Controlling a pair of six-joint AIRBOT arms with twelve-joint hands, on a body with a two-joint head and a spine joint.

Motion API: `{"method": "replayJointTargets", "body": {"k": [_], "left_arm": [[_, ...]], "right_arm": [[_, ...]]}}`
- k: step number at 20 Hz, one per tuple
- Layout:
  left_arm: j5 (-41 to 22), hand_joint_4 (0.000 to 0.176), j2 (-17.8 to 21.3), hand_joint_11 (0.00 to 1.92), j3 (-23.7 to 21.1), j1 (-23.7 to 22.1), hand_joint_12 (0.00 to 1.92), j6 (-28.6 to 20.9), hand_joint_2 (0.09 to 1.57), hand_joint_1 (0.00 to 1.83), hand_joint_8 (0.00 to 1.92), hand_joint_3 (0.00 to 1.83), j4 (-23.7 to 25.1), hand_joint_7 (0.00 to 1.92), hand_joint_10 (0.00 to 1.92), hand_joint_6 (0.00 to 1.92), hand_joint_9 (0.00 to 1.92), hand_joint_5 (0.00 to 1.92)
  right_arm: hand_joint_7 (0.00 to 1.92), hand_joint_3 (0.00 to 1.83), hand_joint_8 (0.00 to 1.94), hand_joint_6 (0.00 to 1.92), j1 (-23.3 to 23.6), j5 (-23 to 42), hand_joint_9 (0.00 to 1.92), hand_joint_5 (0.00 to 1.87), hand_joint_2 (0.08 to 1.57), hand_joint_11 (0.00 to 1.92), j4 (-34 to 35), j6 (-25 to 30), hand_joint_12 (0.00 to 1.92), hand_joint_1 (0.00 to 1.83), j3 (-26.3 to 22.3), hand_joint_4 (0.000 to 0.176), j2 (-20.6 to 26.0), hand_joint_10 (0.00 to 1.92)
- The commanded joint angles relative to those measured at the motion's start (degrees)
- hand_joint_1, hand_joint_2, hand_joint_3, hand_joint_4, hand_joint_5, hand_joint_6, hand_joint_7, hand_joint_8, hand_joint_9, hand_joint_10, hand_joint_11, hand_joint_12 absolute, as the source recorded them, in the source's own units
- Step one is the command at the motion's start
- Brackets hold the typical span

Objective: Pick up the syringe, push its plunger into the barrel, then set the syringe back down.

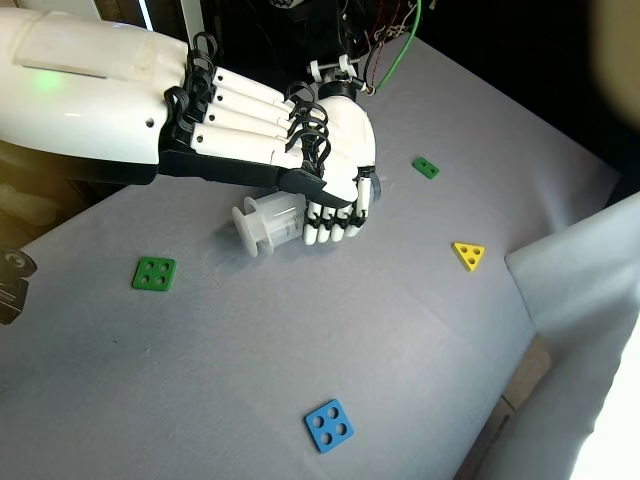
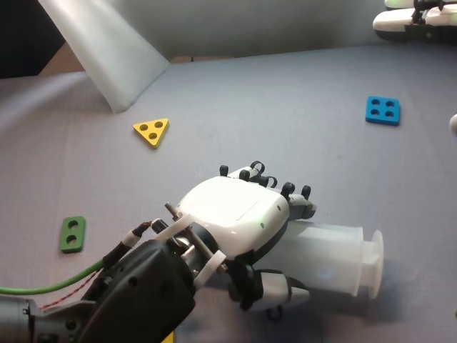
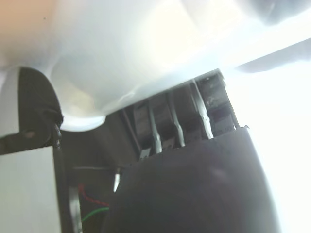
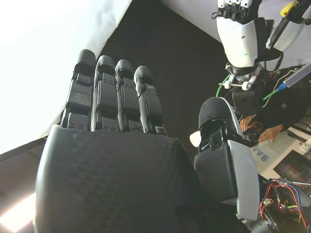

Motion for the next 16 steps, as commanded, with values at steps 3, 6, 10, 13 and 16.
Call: {"method": "replayJointTargets", "body": {"k": [3,6,10,13,16], "left_arm": [[-3.8,0.0,-0.1,0.05,-0.31,-0.37,0.82,-0.13,1.04,0.7,0.0,0.0,3.19,0.39,0.0,0.0,0.37,0.36],[-3.84,0.0,-0.01,0.0,-0.32,-0.33,0.75,-0.47,1.0,0.6,0.0,0.0,3.44,0.27,0.0,0.0,0.27,0.24],[-4.08,0.0,0.49,0.0,-0.32,-0.63,0.4,-0.98,0.97,0.3,0.0,0.0,4.1,0.08,0.0,0.0,0.09,0.06],[-4.1,0.0,1.62,0.0,-0.24,-1.65,0.2,-1.05,0.94,0.12,0.0,0.0,4.49,0.01,0.0,0.0,0.01,0.01],[-3.52,0.0,3.41,0.0,0.13,-3.6,0.2,-1.89,0.93,0.14,0.0,0.0,5.42,0.02,0.0,0.01,0.02,0.02]], "right_arm": [[0.14,0.0,0.0,0.0,0.58,3.17,0.1,0.15,1.31,0.0,2.85,0.22,0.28,0.0,-0.11,0.0,0.09,0.0],[0.15,0.0,0.0,0.01,0.56,3.17,0.1,0.16,1.3,0.0,2.59,0.22,0.27,0.0,-0.11,0.0,0.09,0.0],[0.15,0.0,0.0,0.0,0.55,3.17,0.1,0.15,1.3,0.0,2.53,0.22,0.26,0.0,-0.18,0.0,0.09,0.0],[0.14,0.0,0.0,0.0,0.55,3.18,0.1,0.15,1.31,0.0,1.56,0.22,0.26,0.0,-0.33,0.0,0.09,0.0],[0.14,0.0,0.0,0.01,0.56,3.18,0.09,0.15,1.31,0.0,-1.87,0.22,0.2,0.0,-1.03,0.0,0.09,0.0]]}}
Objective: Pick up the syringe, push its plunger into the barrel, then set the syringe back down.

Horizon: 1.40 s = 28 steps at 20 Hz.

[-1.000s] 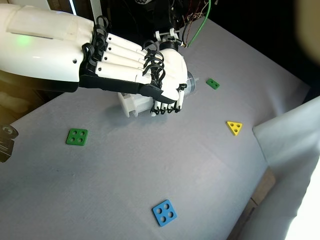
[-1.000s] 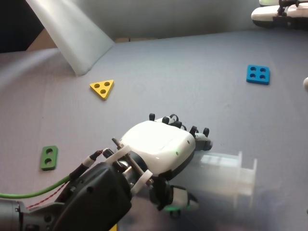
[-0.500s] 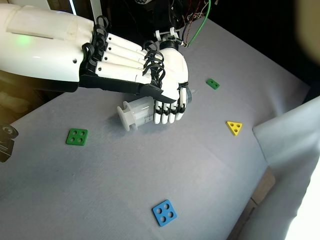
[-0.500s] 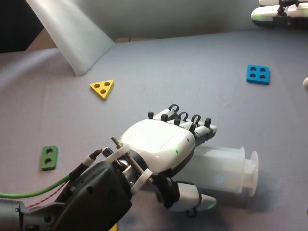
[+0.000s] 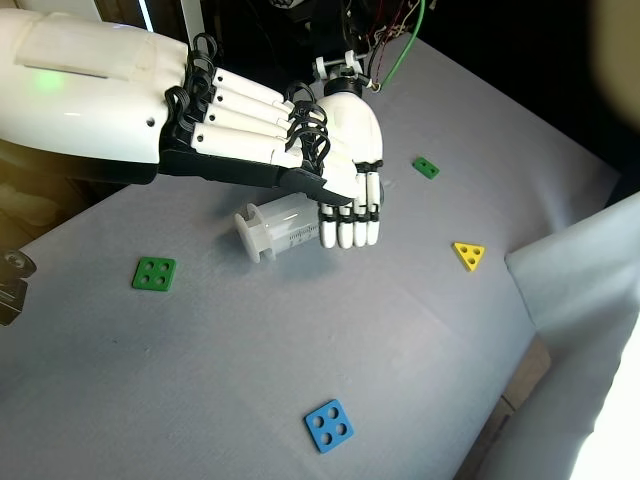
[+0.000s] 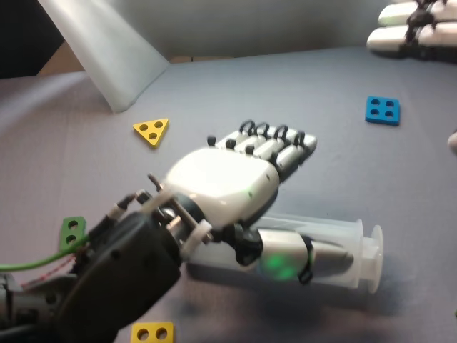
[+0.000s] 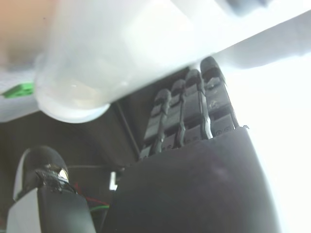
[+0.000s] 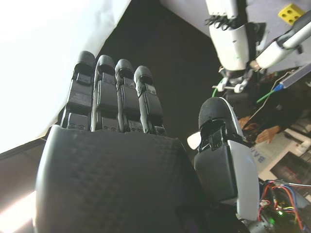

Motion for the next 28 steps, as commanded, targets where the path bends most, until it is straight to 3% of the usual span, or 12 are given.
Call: {"method": "replayJointTargets", "body": {"k": [1,4,6,8,9,10,13,14,15,21,22,28], "left_arm": [[-3.59,0.0,0.6,0.0,0.11,-1.17,0.2,-0.75,0.93,0.14,0.0,0.0,3.45,0.02,0.0,0.01,0.02,0.02],[-0.86,0.0,3.11,0.0,0.25,-3.46,0.28,-3.46,0.95,0.11,0.01,0.0,5.78,0.07,0.01,0.01,0.06,0.06],[3.71,0.0,5.24,0.07,0.94,-5.07,0.77,-9.97,1.07,0.25,0.02,0.0,11.45,0.44,0.05,0.02,0.4,0.41],[8.91,0.0,7.09,0.21,1.94,-7.17,1.16,-16.75,1.3,0.25,1.13,0.01,18.44,0.44,0.96,1.19,0.45,0.37],[11.37,0.0,8.12,0.21,2.78,-8.85,1.35,-21.72,1.4,0.14,1.52,0.01,23.66,0.44,1.31,1.57,0.43,0.36],[14.42,0.0,9.04,0.25,3.75,-10.78,1.61,-28.53,1.44,0.1,1.86,0.01,31.24,0.37,1.72,1.9,0.37,0.32],[13.76,0.0,10.94,0.37,4.84,-13.9,1.86,-41.02,1.5,0.09,1.92,0.01,43.88,0.53,1.91,1.92,0.5,0.48],[10.89,0.0,11.29,0.72,5.16,-13.75,1.92,-45.6,1.54,0.19,1.92,0.01,47.82,0.66,1.92,1.92,0.69,0.65],[9.17,0.0,11.61,0.86,5.45,-13.67,1.92,-50.59,1.57,0.18,1.92,0.02,51.59,0.77,1.92,1.92,0.79,0.76],[6.57,0.0,14.74,1.17,7.21,-22.41,1.92,-88.67,1.49,0.65,1.92,0.0,93.17,1.13,1.92,1.92,1.11,1.04],[5.45,0.0,15.52,1.37,7.21,-24.36,1.92,-92.02,1.47,0.72,1.92,0.0,98.18,1.27,1.92,1.92,1.3,1.11],[-0.79,0.0,18.25,1.42,6.52,-29.27,1.92,-104.21,1.5,0.66,1.92,0.0,112.82,1.25,1.92,1.92,1.31,1.04]], "right_arm": [[0.14,0.0,0.0,0.01,0.56,3.14,0.09,0.15,1.31,0.0,2.8,0.2,0.2,0.0,-0.22,0.0,0.1,0.0],[0.16,0.0,0.0,0.01,0.56,3.14,0.11,0.17,1.31,0.0,2.8,0.21,0.28,0.0,-0.49,0.0,0.1,0.01],[0.42,0.0,0.02,0.02,0.56,3.14,0.36,0.37,1.35,0.0,2.8,0.21,0.88,0.0,-0.65,0.0,0.12,0.06],[0.71,0.0,0.28,0.09,0.56,3.14,0.56,0.66,1.44,0.14,2.8,0.26,1.35,0.0,-0.72,0.0,0.12,0.56],[0.66,0.0,0.78,0.18,0.56,3.14,0.55,0.74,1.46,0.24,2.8,0.67,1.45,0.0,-0.75,0.0,0.12,0.99],[0.55,0.0,1.3,0.85,0.57,3.14,0.5,0.56,1.48,0.32,2.8,1.56,1.59,0.02,-0.75,0.0,0.12,1.43],[0.57,0.0,1.53,1.06,0.56,3.14,0.54,0.56,1.47,0.38,2.8,1.8,1.81,0.0,-0.75,0.0,0.11,1.71],[0.62,0.0,1.9,1.63,0.56,3.15,0.68,0.57,1.47,0.6,2.8,1.8,1.92,0.11,-0.77,0.0,0.1,1.91],[0.67,0.0,1.93,1.86,0.56,3.16,0.73,0.65,1.48,0.71,2.8,1.8,1.92,0.13,-0.79,0.0,0.1,1.92],[1.02,0.0,1.94,1.92,0.56,3.17,1.0,1.0,1.54,1.0,2.78,1.78,1.92,0.0,-0.82,0.0,0.09,1.92],[1.21,0.0,1.94,1.92,0.57,3.17,1.17,1.16,1.54,1.14,2.77,1.78,1.92,0.37,-0.82,0.0,0.09,1.92],[1.22,0.0,1.94,1.92,0.55,3.16,1.22,1.09,1.54,1.18,2.77,1.78,1.92,0.52,-1.11,0.0,0.08,1.92]]}}
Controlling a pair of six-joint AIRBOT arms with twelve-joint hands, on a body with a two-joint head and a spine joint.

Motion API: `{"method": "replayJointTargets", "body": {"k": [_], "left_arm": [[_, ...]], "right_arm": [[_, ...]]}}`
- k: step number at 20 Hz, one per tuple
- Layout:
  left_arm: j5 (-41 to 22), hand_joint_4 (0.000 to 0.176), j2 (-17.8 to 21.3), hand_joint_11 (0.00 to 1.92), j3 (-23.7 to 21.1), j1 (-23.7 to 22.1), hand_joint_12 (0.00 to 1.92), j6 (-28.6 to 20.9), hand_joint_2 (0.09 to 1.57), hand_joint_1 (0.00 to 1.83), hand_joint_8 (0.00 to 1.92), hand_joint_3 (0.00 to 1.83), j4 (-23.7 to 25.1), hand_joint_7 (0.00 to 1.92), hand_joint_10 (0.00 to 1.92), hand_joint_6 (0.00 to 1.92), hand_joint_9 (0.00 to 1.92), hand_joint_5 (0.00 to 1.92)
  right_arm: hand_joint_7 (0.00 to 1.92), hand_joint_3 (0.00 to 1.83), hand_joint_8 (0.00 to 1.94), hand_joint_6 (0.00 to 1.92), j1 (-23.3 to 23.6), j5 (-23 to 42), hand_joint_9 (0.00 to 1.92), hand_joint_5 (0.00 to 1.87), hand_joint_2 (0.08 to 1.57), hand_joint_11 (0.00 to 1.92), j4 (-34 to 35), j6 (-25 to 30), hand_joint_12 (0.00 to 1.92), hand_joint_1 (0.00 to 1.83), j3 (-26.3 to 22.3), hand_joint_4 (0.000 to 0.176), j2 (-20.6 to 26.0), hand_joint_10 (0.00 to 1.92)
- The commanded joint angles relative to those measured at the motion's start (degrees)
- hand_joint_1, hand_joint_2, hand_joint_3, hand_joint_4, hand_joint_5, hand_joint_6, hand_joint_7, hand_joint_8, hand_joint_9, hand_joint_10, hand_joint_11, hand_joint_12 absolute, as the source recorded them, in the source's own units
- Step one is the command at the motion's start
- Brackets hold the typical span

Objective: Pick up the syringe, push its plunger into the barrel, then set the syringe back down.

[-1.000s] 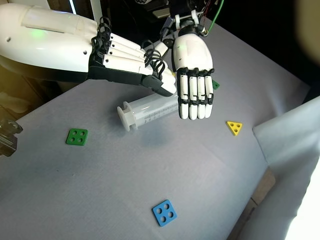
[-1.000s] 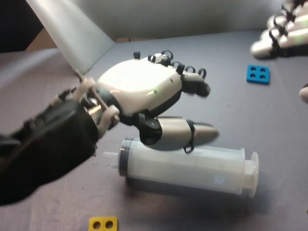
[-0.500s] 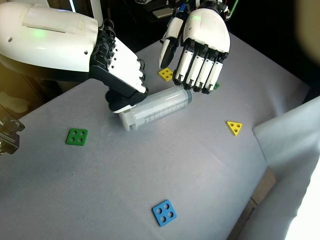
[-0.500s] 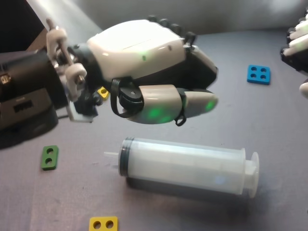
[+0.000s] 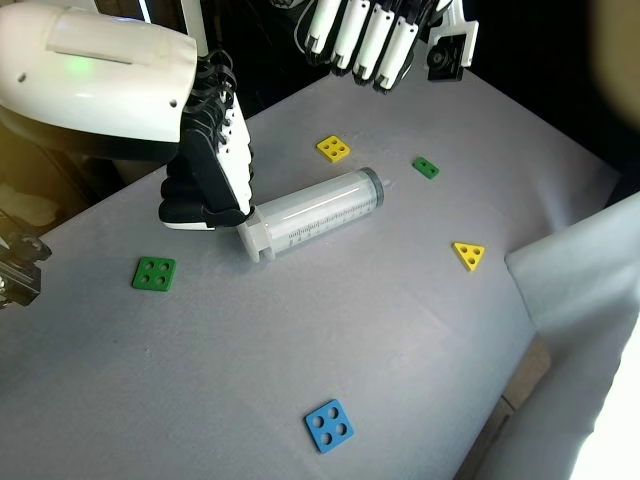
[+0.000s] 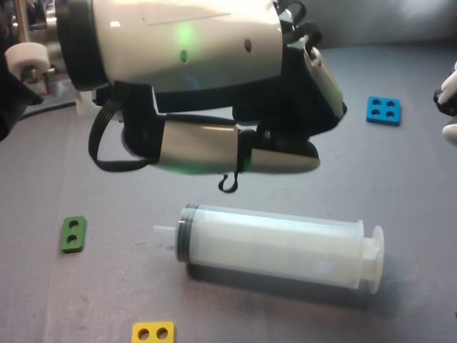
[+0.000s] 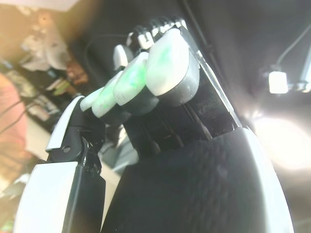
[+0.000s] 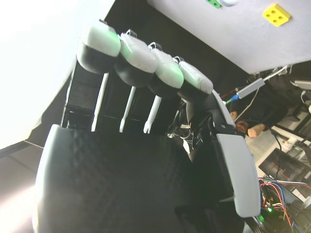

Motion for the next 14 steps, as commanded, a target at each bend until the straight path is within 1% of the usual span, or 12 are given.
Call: {"method": "replayJointTargets", "body": {"k": [1,3,5,9,10,12,14], "left_arm": [[-4.01,0.0,0.15,1.42,-0.41,-0.67,1.92,-0.37,1.5,0.66,1.92,0.0,-2.67,1.25,1.92,1.92,1.31,1.04],[-4.19,0.0,0.25,1.44,-0.61,-0.67,1.92,-0.54,1.5,0.64,1.92,0.0,-2.53,1.25,1.92,1.92,1.33,1.04],[-3.96,0.0,0.49,1.43,-0.54,-1.16,1.92,-0.58,1.49,0.67,1.92,0.0,-2.53,1.24,1.92,1.92,1.31,1.04],[-2.84,0.0,0.96,1.46,-0.78,-2.11,1.92,-0.58,1.51,0.64,1.92,0.0,-2.53,1.27,1.92,1.92,1.33,1.06],[-2.68,0.0,0.98,1.47,-0.94,-2.14,1.92,-0.58,1.51,0.62,1.92,0.0,-2.53,1.29,1.92,1.92,1.35,1.07],[-2.62,0.0,0.98,1.49,-1.04,-1.89,1.92,-0.6,1.55,0.52,1.92,0.01,-2.65,1.31,1.92,1.92,1.38,1.09],[-2.56,0.0,0.98,1.49,-1.15,-1.89,1.92,-0.6,1.55,0.53,1.92,0.01,-2.77,1.32,1.92,1.92,1.38,1.09]], "right_arm": [[1.22,0.0,1.94,1.92,0.53,2.73,1.22,1.09,1.54,1.18,2.74,0.19,1.92,0.52,-0.17,0.0,0.08,1.92],[1.22,0.0,1.94,1.92,0.53,2.73,1.22,1.08,1.55,1.17,2.73,0.18,1.92,0.51,-0.23,0.0,0.08,1.92],[1.22,0.0,1.94,1.92,0.52,2.73,1.22,1.08,1.55,1.21,2.73,0.18,1.92,0.62,-0.24,0.0,0.08,1.92],[1.24,0.0,1.94,1.92,0.51,2.73,1.25,1.12,1.57,1.23,2.73,0.18,1.92,0.67,-0.25,0.0,0.08,1.92],[1.25,0.0,1.94,1.92,0.51,2.73,1.26,1.13,1.56,1.25,2.73,0.18,1.92,0.72,-0.25,0.0,0.08,1.92],[1.24,0.0,1.94,1.92,0.51,2.73,1.26,1.13,1.56,1.25,2.73,0.18,1.92,0.72,-0.25,0.0,0.08,1.92],[1.24,0.0,1.94,1.92,0.51,2.73,1.25,1.13,1.57,1.24,2.73,0.18,1.92,0.7,-0.26,0.0,0.08,1.92]]}}
